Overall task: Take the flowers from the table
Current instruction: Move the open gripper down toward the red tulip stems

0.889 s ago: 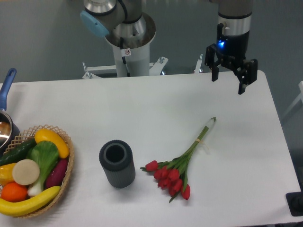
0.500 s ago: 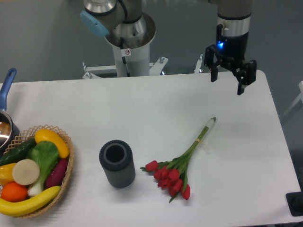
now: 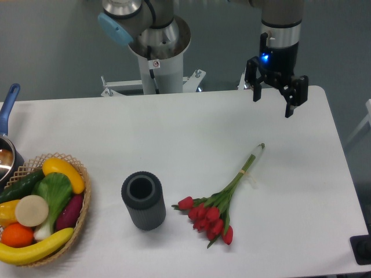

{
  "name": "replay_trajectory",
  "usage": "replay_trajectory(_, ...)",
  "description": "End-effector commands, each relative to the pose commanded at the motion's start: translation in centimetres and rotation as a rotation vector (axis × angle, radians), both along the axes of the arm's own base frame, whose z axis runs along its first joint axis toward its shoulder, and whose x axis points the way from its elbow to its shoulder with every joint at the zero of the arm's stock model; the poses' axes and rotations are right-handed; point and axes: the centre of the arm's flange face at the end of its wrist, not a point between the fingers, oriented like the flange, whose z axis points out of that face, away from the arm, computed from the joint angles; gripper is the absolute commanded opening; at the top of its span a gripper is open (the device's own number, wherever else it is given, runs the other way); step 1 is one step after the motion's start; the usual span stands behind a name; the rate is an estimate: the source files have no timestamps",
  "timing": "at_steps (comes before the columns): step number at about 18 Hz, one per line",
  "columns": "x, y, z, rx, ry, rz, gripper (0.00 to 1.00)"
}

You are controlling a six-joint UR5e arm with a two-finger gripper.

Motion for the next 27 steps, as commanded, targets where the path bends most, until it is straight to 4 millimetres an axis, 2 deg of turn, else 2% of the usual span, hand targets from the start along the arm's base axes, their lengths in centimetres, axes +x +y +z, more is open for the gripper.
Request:
replay_trajectory(6, 0.3, 1.1, -1.0, -0.001, -0.024, -0.012, 1.0)
replay_trajectory(9, 0.8, 2.8, -2.2, 0.009, -0.072, 0.037, 1.0)
replay_trajectory(11, 1.0, 4.8, -3.9, 0.009, -0.124, 0.082, 1.0)
replay_trajectory(13, 0.2, 5.2, -5.3, 0.006, -0.159, 0.141, 1.0)
replay_trajectory(17, -1.1, 6.1, -7.2, 0.02, -0.148, 0.143, 1.0)
replay_trajectory(21, -1.3, 7.8, -9.0, 0.03, -0.168, 0.18, 1.0)
replay_trajectory(23, -0.8, 9.5, -10.6, 0.026, -0.189, 0.184, 1.0)
replay_trajectory(27, -0.8, 11.0, -14.1, -0.004, -0.228, 0.163, 1.0)
